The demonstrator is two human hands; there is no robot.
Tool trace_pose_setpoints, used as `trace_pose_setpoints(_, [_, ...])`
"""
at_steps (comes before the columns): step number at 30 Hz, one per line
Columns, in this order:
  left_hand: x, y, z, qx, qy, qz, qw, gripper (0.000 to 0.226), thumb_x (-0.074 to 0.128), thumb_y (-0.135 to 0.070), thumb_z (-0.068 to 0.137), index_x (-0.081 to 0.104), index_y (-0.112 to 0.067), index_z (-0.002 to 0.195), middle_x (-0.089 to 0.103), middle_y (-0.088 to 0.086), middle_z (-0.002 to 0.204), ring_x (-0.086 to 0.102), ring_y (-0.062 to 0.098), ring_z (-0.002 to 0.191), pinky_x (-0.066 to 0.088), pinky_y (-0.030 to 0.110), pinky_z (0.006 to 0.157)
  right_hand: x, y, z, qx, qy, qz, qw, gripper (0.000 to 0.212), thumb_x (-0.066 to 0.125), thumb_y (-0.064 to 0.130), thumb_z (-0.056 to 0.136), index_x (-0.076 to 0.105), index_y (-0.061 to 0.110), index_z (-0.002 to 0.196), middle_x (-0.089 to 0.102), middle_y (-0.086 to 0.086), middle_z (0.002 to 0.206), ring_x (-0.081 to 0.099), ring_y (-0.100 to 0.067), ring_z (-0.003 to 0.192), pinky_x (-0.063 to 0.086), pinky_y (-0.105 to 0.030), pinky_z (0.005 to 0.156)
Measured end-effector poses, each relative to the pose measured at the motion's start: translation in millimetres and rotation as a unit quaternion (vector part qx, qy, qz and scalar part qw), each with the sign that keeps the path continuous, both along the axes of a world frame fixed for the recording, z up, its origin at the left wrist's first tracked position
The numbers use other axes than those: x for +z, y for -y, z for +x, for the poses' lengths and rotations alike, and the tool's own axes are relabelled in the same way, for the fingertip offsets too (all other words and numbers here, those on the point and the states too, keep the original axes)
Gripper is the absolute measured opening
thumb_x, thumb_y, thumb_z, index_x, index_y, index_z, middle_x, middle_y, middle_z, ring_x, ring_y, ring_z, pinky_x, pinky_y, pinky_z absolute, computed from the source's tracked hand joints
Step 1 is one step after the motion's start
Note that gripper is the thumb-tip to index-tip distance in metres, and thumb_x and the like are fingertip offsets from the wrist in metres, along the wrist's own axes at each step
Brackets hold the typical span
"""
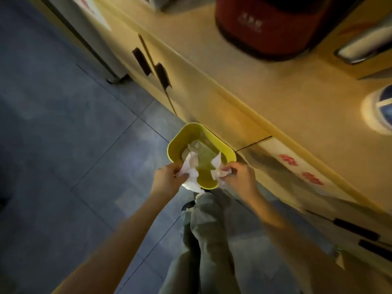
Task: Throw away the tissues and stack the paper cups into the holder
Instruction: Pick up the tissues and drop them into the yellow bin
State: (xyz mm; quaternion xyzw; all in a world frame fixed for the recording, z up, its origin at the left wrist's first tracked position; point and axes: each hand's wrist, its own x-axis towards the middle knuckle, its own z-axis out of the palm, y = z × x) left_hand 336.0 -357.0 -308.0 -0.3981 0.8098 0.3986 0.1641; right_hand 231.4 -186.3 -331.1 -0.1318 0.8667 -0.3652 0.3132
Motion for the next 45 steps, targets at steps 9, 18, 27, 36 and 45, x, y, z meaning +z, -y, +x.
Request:
trace_pose_setpoints(9, [-152, -16, -23, -0.014, -0.004, 0.012, 1.0, 0.023, 0.056, -0.002, 0.084, 0.069, -0.004, 0.102, 0.072, 0.02, 0.1, 0.064, 0.036, 0.093, 0.045, 0.027, 0.075, -155, 18, -11, -0.008, 0.023, 0.081, 0.996, 0.006, 0.058, -0.001, 0.079, 0.061, -0.005, 0.079, 0.061, -0.023, 0.073, 0.049, -0.028, 0.065, 0.031, -0.018, 0.05])
trace_pose_setpoints(18, [-269, -30, -42, -0.258, 0.143, -0.011, 0.955, 0.033, 0.043, -0.011, 0.093, 0.051, -0.008, 0.124, 0.052, 0.016, 0.128, 0.056, 0.033, 0.112, 0.047, 0.037, 0.09, -274, 46, -13, 0.166, 0.116, 0.219, 0.954, 0.026, 0.046, 0.007, 0.09, 0.055, -0.001, 0.113, 0.058, -0.023, 0.121, 0.054, -0.037, 0.112, 0.043, -0.038, 0.089])
trace_pose_setpoints(27, [-249, -27, -35, -0.348, 0.128, -0.049, 0.927, 0.031, 0.038, -0.023, 0.095, 0.05, -0.015, 0.122, 0.056, 0.012, 0.126, 0.056, 0.032, 0.112, 0.045, 0.04, 0.092, -242, 47, -20, 0.147, 0.073, 0.236, 0.958, 0.042, 0.048, 0.005, 0.088, 0.043, 0.006, 0.131, 0.05, -0.019, 0.134, 0.048, -0.035, 0.122, 0.043, -0.04, 0.097])
trace_pose_setpoints(36, [-101, -16, -39, -0.239, 0.038, -0.071, 0.968, 0.027, 0.04, -0.022, 0.094, 0.061, -0.006, 0.097, 0.067, 0.016, 0.1, 0.063, 0.034, 0.089, 0.052, 0.04, 0.073, -89, 25, -31, 0.007, -0.059, 0.098, 0.993, 0.021, 0.051, 0.021, 0.09, 0.063, 0.004, 0.095, 0.069, -0.022, 0.09, 0.062, -0.037, 0.085, 0.044, -0.035, 0.066])
trace_pose_setpoints(45, [95, -48, -97, -0.209, -0.155, -0.061, 0.964, 0.027, 0.05, -0.026, 0.091, 0.054, -0.005, 0.073, 0.066, 0.026, 0.077, 0.061, 0.042, 0.078, 0.047, 0.045, 0.063, 111, -10, -40, -0.153, -0.205, -0.049, 0.966, 0.02, 0.054, 0.02, 0.09, 0.064, 0.003, 0.084, 0.064, -0.018, 0.059, 0.059, -0.031, 0.055, 0.045, -0.039, 0.057])
